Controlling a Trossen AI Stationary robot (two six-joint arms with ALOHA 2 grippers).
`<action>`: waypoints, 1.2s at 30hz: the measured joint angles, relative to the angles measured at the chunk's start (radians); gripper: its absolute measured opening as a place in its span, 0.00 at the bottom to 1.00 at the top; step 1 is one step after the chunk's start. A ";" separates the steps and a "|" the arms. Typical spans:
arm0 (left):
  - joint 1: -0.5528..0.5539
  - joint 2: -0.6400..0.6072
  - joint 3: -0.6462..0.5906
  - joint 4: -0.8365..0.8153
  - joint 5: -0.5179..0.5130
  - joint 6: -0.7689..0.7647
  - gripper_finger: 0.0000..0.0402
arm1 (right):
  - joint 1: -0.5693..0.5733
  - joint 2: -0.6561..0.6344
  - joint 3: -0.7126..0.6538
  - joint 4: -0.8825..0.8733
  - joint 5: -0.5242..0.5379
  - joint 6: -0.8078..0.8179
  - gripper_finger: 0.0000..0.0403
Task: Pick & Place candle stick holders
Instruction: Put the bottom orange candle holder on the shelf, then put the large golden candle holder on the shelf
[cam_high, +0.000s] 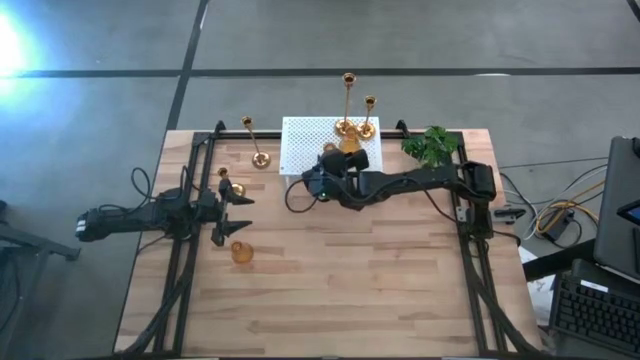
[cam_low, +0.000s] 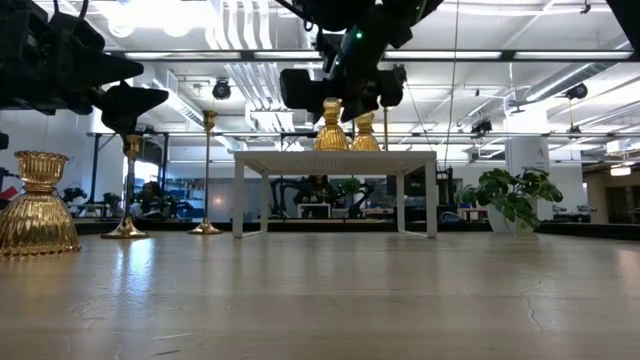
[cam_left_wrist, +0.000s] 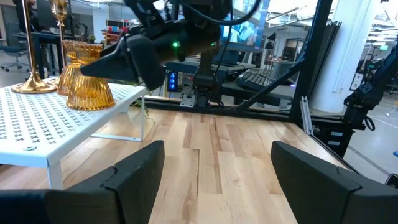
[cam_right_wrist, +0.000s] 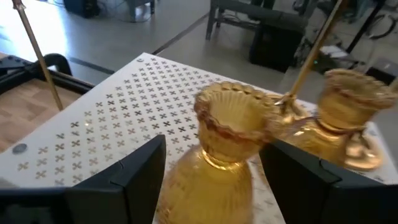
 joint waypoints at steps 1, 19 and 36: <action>0.000 0.000 0.000 0.000 0.000 0.000 0.75 | 0.002 -0.003 0.000 -0.011 0.008 0.000 0.62; 0.000 0.000 0.000 0.000 0.000 0.000 0.75 | 0.083 -0.095 -0.024 -0.226 0.008 0.118 0.58; 0.000 0.001 0.000 0.000 0.000 0.000 0.75 | 0.518 -0.248 -0.029 -0.308 -0.191 -0.083 0.54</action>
